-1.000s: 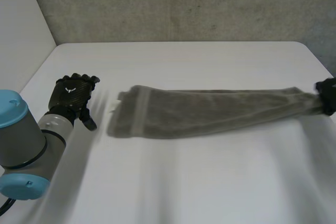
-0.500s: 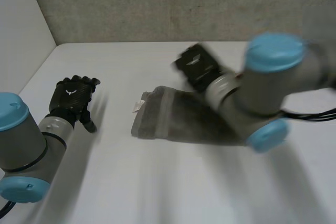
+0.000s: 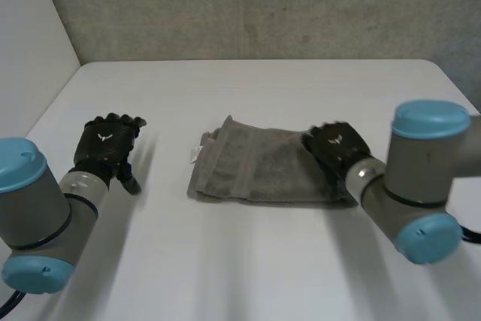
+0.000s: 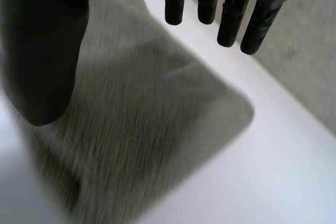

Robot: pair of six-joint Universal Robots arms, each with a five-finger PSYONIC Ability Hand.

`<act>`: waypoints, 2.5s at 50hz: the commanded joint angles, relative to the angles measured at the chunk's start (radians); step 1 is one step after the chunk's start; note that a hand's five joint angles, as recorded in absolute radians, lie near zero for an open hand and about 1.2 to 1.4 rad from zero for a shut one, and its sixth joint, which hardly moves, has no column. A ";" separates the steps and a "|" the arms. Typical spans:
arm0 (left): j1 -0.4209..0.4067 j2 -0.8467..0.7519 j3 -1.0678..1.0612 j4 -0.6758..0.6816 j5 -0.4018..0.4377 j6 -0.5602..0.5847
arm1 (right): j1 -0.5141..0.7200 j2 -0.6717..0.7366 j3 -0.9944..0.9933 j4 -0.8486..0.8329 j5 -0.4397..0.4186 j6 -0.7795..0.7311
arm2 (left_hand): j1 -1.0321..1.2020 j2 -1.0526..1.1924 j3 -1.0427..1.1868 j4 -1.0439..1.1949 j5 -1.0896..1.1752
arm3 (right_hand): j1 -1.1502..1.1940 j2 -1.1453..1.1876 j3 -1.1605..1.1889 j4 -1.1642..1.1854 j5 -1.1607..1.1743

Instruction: Fold the towel.

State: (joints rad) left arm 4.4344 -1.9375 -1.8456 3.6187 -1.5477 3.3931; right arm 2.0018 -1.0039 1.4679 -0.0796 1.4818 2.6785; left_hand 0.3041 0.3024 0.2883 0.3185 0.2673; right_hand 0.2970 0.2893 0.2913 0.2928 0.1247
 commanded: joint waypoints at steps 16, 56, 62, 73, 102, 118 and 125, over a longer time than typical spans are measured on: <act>-0.050 0.029 0.034 -0.005 -0.006 0.000 | 0.052 -0.055 -0.080 -0.078 -0.012 -0.114 | -0.105 -0.104 -0.090 -0.120 -0.243 | 1.099 1.107 1.105 1.103 1.097; -0.291 -0.136 0.351 -0.069 -0.009 -0.095 | 0.095 -0.068 -0.141 0.041 -0.112 0.346 | -0.091 -0.089 -0.075 -0.105 -0.228 | -0.122 -0.115 -0.117 -0.118 -0.125; -0.334 -0.179 0.387 -0.095 -0.009 -0.129 | 0.034 -0.013 -0.141 0.041 -0.121 0.347 | -0.088 -0.086 -0.072 -0.102 -0.225 | -0.122 -0.115 -0.117 -0.118 -0.125; -0.395 -0.284 0.505 -0.150 -0.006 -0.133 | -0.021 0.108 -0.169 0.041 -0.123 0.360 | -0.076 -0.074 -0.060 -0.090 -0.214 | -0.122 -0.115 -0.117 -0.118 -0.125; -0.310 -0.342 0.486 -0.265 -0.029 -0.123 | 0.008 0.186 -0.205 0.038 -0.147 0.442 | -0.079 -0.077 -0.063 -0.093 -0.217 | -0.122 -0.115 -0.117 -0.118 -0.125; -0.296 -0.077 0.514 -0.415 -0.028 -0.132 | -0.005 -0.015 -0.186 0.047 -0.126 0.439 | -0.111 -0.109 -0.095 -0.125 -0.249 | -0.122 -0.115 -0.117 -0.118 -0.125; -0.237 0.137 0.580 -0.568 -0.035 -0.153 | -0.041 -0.313 -0.178 0.081 -0.124 0.443 | -0.114 -0.112 -0.098 -0.128 -0.252 | -0.122 -0.115 -0.117 -0.118 -0.125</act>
State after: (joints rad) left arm 4.1509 -1.9696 -1.3155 3.1707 -1.5769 3.2585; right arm 1.9947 -1.1121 1.2862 -0.0283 1.3545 3.1178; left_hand 0.2777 0.2733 0.2590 0.2822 0.2328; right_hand 0.2338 0.2485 0.2419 0.2543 0.0642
